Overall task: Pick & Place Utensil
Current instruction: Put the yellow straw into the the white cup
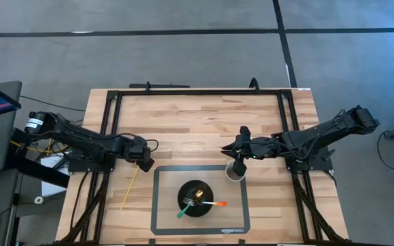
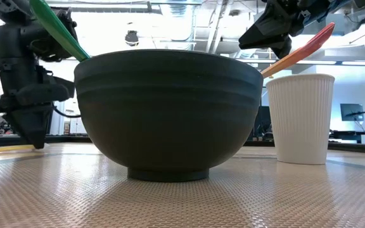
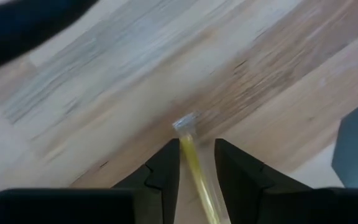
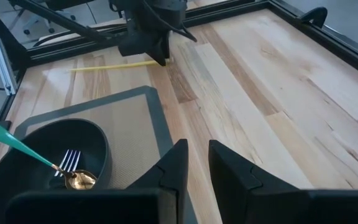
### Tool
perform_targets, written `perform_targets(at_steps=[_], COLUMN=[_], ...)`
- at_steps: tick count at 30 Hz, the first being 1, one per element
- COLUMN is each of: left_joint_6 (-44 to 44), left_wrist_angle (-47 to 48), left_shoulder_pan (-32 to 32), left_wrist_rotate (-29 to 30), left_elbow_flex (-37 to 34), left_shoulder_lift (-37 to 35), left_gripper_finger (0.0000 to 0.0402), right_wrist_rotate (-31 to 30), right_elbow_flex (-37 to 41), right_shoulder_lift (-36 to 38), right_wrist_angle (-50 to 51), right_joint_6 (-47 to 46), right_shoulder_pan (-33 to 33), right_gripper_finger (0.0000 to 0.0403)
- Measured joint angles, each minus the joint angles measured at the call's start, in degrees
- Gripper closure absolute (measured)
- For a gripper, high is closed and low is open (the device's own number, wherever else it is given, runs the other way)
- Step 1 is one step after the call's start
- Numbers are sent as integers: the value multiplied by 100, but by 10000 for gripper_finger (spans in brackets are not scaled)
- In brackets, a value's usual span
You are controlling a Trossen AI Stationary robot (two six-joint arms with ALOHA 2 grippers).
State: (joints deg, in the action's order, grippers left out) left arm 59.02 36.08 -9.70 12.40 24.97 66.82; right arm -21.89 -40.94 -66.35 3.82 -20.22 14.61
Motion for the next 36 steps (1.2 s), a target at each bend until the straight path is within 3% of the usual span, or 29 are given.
perform_targets(at_steps=[6,12,17,19,24,28,32,36], left_joint_6=[-4,-261,-998,-1516,-3535,-5167,-6101,-6177], left_wrist_angle=[-391,-583,-1225,-1853,-4641,-6476,-7369,-7471], left_shoulder_pan=[-5,0,-1,-35,-338,-724,-978,-1017], left_wrist_rotate=[178,592,908,1003,1031,713,246,214], left_elbow_flex=[-200,48,337,388,413,415,415,415], left_shoulder_lift=[-33,-256,-705,-925,-1434,-1601,-1520,-1310], left_gripper_finger=[312,391,393,393,393,394,394,394], right_wrist_rotate=[0,-19,-20,-22,-23,-10,400,1072], right_elbow_flex=[-1,-1,-3,-3,-3,-5,-7,-206], right_shoulder_lift=[-2,-2,-43,-47,-202,-518,-894,-1353], right_wrist_angle=[0,-1,-13,-11,-472,-1040,-1943,-2624], right_joint_6=[21,18,18,18,18,140,524,742], right_shoulder_pan=[-2,-98,-96,-97,-172,-208,-282,-393], right_gripper_finger=[345,345,345,345,345,345,345,345])
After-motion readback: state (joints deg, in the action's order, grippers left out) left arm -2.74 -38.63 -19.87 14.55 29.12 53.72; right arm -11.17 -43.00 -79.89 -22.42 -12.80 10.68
